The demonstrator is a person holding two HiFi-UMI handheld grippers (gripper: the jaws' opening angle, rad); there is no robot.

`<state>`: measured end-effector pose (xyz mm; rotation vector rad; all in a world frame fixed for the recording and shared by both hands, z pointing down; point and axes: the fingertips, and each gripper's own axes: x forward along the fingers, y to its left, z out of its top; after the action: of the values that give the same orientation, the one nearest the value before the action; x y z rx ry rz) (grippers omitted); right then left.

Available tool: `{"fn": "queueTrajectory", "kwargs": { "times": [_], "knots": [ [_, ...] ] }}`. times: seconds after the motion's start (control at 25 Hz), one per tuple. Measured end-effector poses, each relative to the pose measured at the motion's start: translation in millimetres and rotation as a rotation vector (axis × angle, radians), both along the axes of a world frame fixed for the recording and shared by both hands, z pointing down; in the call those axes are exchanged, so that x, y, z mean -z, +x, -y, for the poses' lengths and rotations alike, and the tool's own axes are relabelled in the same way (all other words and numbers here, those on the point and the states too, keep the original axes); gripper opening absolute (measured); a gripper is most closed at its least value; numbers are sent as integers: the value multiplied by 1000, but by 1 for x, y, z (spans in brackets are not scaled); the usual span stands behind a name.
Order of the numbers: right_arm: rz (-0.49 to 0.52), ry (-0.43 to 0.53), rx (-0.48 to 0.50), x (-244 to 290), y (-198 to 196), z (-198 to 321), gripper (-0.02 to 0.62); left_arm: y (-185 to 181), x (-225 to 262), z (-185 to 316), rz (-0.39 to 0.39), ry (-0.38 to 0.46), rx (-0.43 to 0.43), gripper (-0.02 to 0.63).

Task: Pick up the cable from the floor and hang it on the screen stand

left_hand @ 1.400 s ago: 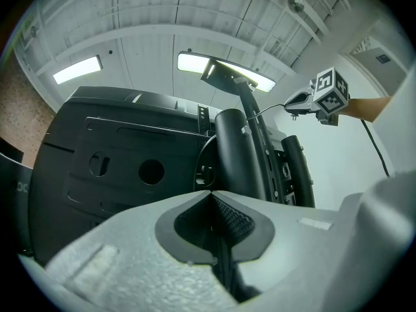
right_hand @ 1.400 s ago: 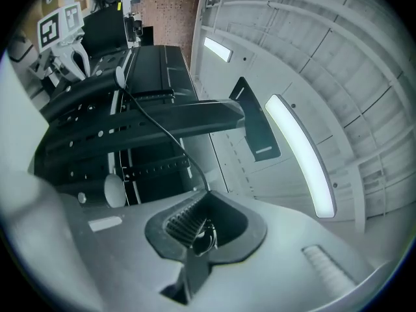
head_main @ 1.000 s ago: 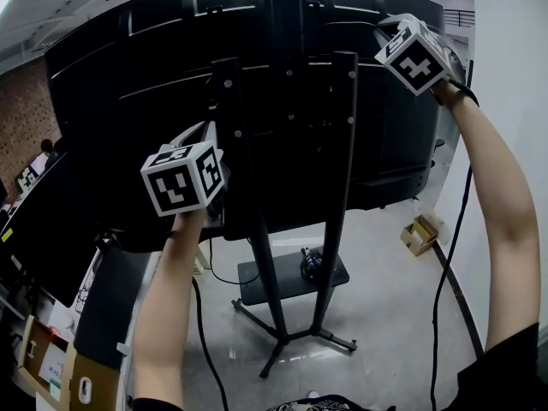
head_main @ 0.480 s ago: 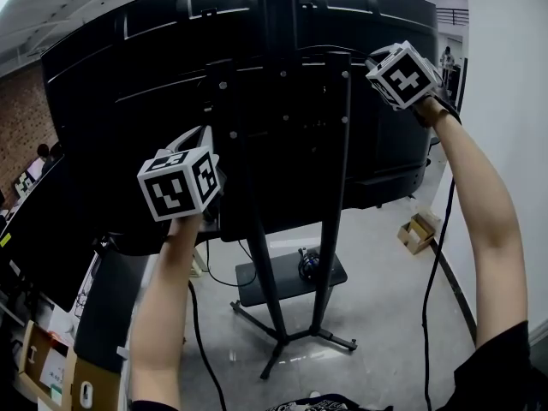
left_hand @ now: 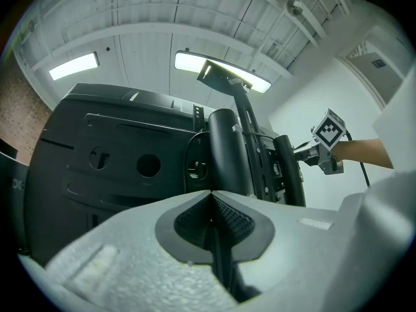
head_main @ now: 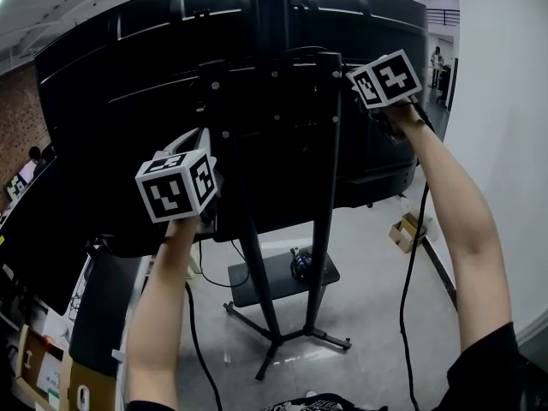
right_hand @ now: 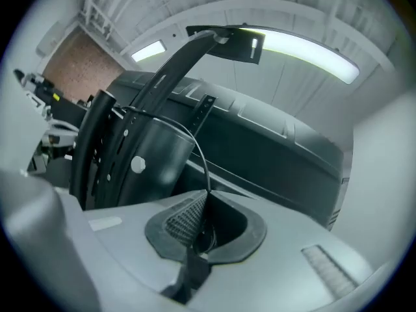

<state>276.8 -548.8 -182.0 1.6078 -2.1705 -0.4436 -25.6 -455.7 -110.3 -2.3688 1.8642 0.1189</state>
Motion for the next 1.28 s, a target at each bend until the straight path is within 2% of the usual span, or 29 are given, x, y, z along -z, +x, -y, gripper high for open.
{"fn": "queueTrajectory", "kwargs": {
  "times": [0.32, 0.52, 0.68, 0.96, 1.08, 1.28],
  "knots": [
    [313, -50, 104, -12, -11, -3, 17, 2, -7, 0, -3, -9, -20, -2],
    [440, -105, 150, -26, -12, -3, 17, -1, -11, -2, -1, -17, -23, -2],
    [417, -15, 140, -30, -11, -8, 20, 1, -14, -3, 7, -22, -30, -2],
    [441, 164, 157, -29, -9, -25, 32, 8, -21, -5, 11, -31, -43, -2],
    [449, 196, 142, -36, -5, -34, 43, 10, -22, -7, 10, -36, -49, -2],
    [464, 195, 134, -56, -3, -55, 43, 18, -27, -13, 9, -43, -68, -2]
  ]
}}
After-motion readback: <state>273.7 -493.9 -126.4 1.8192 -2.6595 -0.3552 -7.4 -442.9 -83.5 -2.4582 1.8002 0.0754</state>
